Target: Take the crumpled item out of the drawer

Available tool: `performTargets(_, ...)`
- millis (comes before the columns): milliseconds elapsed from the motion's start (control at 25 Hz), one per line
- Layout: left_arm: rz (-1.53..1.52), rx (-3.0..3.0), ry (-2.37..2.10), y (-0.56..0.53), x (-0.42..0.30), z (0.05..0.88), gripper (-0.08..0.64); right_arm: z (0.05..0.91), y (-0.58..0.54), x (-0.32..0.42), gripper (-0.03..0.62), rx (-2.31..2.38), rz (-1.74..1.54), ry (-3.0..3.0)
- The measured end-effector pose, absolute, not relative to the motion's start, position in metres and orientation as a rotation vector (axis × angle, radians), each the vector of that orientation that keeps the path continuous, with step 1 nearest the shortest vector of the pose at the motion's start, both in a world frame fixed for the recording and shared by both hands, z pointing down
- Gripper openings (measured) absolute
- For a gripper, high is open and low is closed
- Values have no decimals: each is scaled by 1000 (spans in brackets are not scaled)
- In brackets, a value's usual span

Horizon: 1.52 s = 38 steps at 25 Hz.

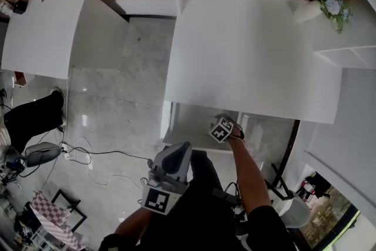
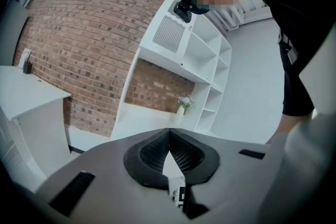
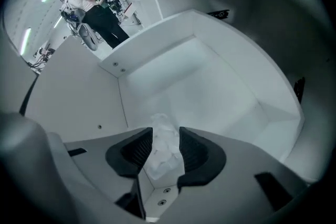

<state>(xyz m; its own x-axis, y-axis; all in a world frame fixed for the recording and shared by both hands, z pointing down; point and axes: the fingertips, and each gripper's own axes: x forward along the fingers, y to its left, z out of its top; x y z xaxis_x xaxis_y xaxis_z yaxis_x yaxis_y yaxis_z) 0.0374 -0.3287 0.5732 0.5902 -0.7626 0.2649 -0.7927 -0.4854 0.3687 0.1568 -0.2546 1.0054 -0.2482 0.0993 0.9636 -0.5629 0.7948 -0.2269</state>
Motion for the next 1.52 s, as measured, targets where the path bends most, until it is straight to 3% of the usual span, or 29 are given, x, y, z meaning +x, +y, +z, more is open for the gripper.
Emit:
performTargets(320,120,2336,-1248,-326,32,594,25,1040,-234,168,187,286,667,-1621)
performTargets(560,137,2351,-1253,-324,29,590,25,1047,-228,169,152,288,649,-1576)
performTargets(840,130,2366,-1252,-320,29,588,25,1044,-230,165,38,318,616,-1573)
performTargets(920,115,2374,-1255,-320,28,580,25,1038,-231,166,32,341,606,-1574)
performTargets(1520,28,2524,-1338,-246,49,486,25,853,-242,177,20,809,475,-1865)
